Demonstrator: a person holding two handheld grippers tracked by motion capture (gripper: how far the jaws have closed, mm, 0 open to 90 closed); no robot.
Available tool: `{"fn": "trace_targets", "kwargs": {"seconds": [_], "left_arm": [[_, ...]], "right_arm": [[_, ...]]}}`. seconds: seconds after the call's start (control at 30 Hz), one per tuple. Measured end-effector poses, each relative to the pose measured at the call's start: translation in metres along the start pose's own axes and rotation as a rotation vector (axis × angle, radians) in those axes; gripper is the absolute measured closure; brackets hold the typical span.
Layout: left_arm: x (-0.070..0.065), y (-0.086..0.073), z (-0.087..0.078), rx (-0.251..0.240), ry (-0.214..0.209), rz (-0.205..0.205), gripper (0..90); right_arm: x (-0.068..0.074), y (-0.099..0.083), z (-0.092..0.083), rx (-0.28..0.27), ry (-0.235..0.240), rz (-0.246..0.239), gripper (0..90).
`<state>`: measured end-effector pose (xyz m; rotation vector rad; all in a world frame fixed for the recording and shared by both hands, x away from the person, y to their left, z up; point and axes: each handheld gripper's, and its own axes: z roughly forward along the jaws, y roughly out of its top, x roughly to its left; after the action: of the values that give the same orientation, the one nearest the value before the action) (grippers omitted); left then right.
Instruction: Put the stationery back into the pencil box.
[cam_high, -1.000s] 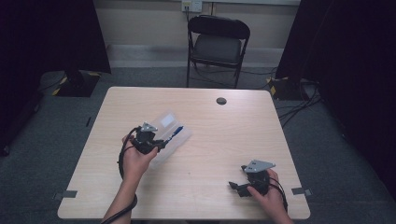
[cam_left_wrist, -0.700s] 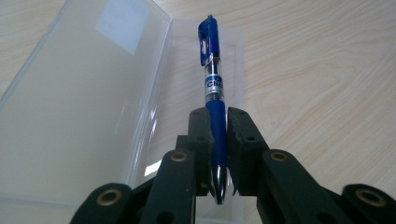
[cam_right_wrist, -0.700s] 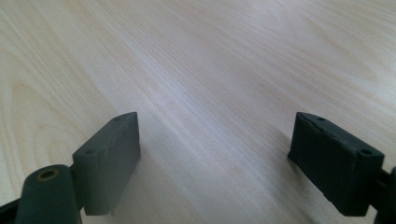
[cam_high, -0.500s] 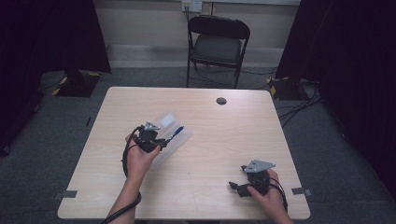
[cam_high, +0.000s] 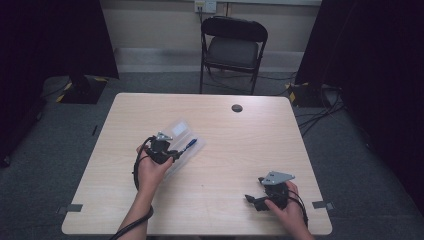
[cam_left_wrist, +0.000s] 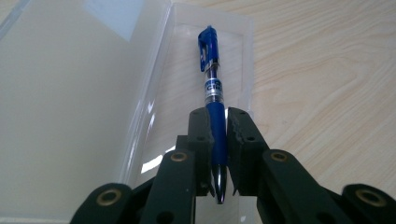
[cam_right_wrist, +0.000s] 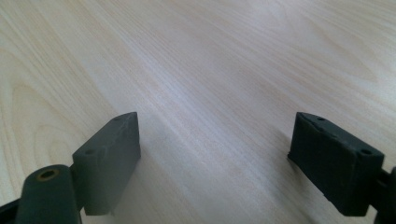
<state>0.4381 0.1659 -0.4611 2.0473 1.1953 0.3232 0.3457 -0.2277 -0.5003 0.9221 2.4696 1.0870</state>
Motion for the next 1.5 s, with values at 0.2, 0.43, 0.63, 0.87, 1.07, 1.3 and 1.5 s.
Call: {"fn": "trace_targets", "kwargs": {"seconds": [0.2,0.43,0.63,0.87,1.07,1.3,1.5], "left_arm": [[-0.001,-0.002,0.004,-0.015,-0.001,-0.02,80.4],[0.001,-0.005,0.006,-0.007,-0.001,-0.02,80.3],[0.001,-0.006,0.008,0.004,-0.004,-0.02,80.2],[0.0,-0.008,0.009,0.01,-0.006,-0.019,80.2],[0.0,-0.007,0.008,0.007,0.001,-0.017,79.9],[-0.001,-0.007,0.005,-0.027,-0.01,-0.016,73.2],[-0.001,-0.007,-0.002,-0.045,-0.011,-0.008,65.9]], "right_arm": [[0.0,0.0,0.0,0.0,-0.001,0.0,15.2],[0.0,0.0,0.0,0.0,0.0,0.0,15.2],[0.0,0.0,0.0,0.0,0.0,0.001,15.2],[0.0,0.0,0.0,0.001,-0.002,0.001,15.2],[0.0,0.0,0.0,0.001,-0.002,0.001,15.2],[0.0,0.0,0.0,0.0,0.0,0.001,15.2],[0.0,0.0,0.0,0.001,0.0,0.001,15.2]]}}
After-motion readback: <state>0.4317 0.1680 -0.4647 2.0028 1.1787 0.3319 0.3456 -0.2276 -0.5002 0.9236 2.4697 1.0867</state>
